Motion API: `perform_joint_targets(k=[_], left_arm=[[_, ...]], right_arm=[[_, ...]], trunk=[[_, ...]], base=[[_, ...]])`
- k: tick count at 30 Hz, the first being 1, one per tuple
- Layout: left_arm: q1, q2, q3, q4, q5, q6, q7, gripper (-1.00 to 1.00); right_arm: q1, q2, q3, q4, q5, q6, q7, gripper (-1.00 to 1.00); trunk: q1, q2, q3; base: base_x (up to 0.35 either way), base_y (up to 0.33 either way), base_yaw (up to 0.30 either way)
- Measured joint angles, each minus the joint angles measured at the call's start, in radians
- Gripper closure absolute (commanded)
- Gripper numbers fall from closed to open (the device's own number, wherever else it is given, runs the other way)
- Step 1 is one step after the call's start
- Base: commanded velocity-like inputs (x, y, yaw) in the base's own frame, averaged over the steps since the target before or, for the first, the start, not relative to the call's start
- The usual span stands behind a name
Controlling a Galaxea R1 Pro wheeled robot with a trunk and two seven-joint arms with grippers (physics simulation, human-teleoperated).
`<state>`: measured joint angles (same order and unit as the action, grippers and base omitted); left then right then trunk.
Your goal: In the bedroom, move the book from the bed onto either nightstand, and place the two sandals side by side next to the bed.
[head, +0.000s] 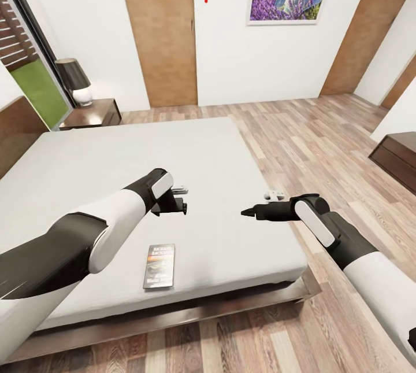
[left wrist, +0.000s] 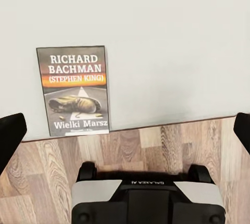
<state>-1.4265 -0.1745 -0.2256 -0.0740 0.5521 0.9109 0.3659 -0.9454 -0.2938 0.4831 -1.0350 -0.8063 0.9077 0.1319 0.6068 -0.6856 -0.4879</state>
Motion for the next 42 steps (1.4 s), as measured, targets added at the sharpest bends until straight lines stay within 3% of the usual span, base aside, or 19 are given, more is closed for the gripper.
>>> perform_joint_targets(k=[12, 24, 42], left_arm=[[0.0, 0.0, 0.0, -0.001, 0.0, 0.0, 0.0, -1.0], [0.0, 0.0, 0.0, -0.004, -0.001, 0.0, 0.001, -1.0], [0.0, 0.0, 0.002, -0.004, -0.001, -0.001, 0.002, -1.0]], right_arm=[[0.0, 0.001, 0.001, 0.0, 0.002, 0.0, 0.0, -1.0], [0.0, 0.0, 0.0, 0.0, 0.001, 0.0, -0.001, -1.0], [0.0, 0.0, 0.0, 0.0, 0.001, -0.001, -0.001, -1.0]], trunk=[[0.046, -0.084, -0.038], [0.092, -0.168, -0.075], [0.161, -0.294, -0.132]], base=[[0.0, 0.0, 0.013], [0.0, 0.0, 0.18], [0.0, 0.0, 0.009]])
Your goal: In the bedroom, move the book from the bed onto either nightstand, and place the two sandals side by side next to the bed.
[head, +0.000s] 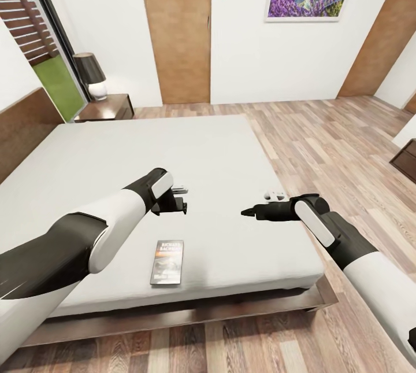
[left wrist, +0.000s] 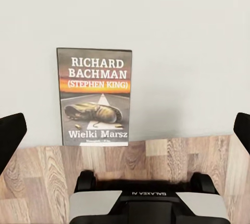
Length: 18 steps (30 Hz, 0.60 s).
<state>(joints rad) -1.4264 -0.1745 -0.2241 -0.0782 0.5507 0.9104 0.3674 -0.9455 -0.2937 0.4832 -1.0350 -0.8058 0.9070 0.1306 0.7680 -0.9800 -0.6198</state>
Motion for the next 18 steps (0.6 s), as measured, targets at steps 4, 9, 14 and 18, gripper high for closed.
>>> perform_joint_targets(k=[4, 9, 14, 18], left_arm=[[0.0, 0.0, 0.0, 0.0, 0.0, -0.001, 0.0, -1.0], [0.0, 0.0, 0.0, 0.0, 0.0, -0.001, 0.0, -1.0], [0.0, 0.0, 0.0, -0.001, 0.0, -0.001, 0.0, -1.0], [0.0, 0.0, 0.0, -0.002, 0.0, -0.001, 0.0, -1.0]], right_arm=[[0.0, 0.0, 0.0, 0.0, 0.0, 0.0, 0.0, -1.0], [0.0, 0.0, 0.001, 0.0, 0.0, -0.001, 0.001, -1.0], [0.0, 0.001, 0.002, 0.0, 0.001, -0.001, 0.001, -1.0], [0.0, 0.001, 0.002, 0.0, 0.001, -0.001, 0.001, -1.0]], trunk=[[0.015, -0.028, -0.013], [0.035, -0.063, -0.028], [0.054, -0.098, -0.044], [0.069, -0.126, -0.056]], base=[[0.0, 0.0, 0.0], [0.0, 0.0, 0.0], [0.0, 0.0, 0.0], [0.0, 0.0, 0.0]])
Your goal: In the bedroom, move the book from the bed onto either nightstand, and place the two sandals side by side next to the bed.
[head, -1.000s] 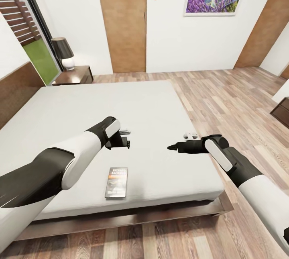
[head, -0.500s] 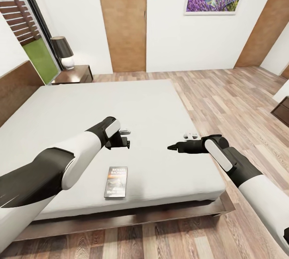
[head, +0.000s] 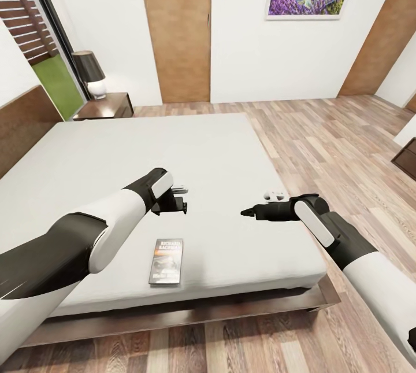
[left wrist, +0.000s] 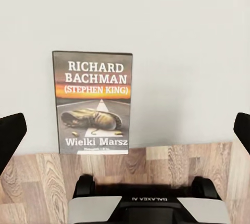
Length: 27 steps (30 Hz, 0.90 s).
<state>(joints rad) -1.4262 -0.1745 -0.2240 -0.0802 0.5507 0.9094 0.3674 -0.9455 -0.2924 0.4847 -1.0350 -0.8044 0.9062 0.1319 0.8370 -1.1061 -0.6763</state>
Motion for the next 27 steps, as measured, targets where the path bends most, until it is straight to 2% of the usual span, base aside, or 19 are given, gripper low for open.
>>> perform_joint_targets(k=[7, 27], left_arm=[[0.0, 0.0, 0.001, -0.002, 0.001, 0.001, 0.0, -1.0], [0.0, 0.0, 0.002, -0.003, 0.002, 0.001, 0.0, -1.0]], right_arm=[[0.0, 0.0, 0.001, 0.0, 0.002, -0.001, 0.0, -1.0], [0.0, 0.003, 0.002, 0.0, 0.005, 0.0, -0.003, -1.0]], trunk=[[0.004, -0.007, -0.003], [0.004, -0.007, -0.035]], base=[[0.0, 0.0, 0.0], [0.0, 0.0, 0.0]])
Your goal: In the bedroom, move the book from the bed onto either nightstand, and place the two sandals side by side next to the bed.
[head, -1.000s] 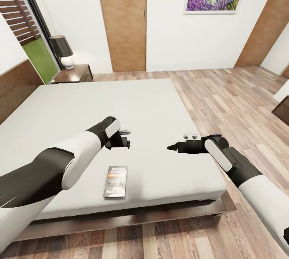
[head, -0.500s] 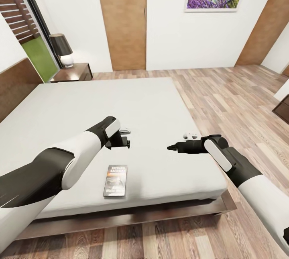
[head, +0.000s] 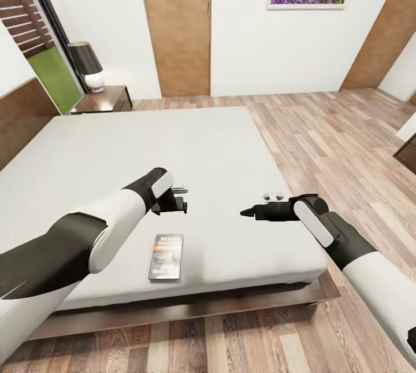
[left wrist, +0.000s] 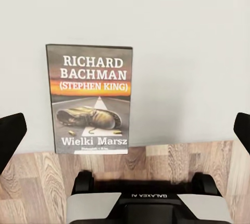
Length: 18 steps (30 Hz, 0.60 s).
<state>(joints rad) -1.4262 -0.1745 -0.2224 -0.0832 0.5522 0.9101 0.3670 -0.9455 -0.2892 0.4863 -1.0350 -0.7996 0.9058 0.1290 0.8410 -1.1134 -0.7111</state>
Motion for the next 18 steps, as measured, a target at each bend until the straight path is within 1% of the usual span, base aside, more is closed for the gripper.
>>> perform_joint_targets(k=[18], left_arm=[[0.0, 0.0, 0.001, -0.001, 0.0, 0.001, -0.001, -1.0]], right_arm=[[0.0, -0.001, -0.003, 0.0, -0.001, 0.001, 0.0, -1.0]], trunk=[[0.0, 0.0, -0.029]], base=[[0.0, 0.0, 0.0]])
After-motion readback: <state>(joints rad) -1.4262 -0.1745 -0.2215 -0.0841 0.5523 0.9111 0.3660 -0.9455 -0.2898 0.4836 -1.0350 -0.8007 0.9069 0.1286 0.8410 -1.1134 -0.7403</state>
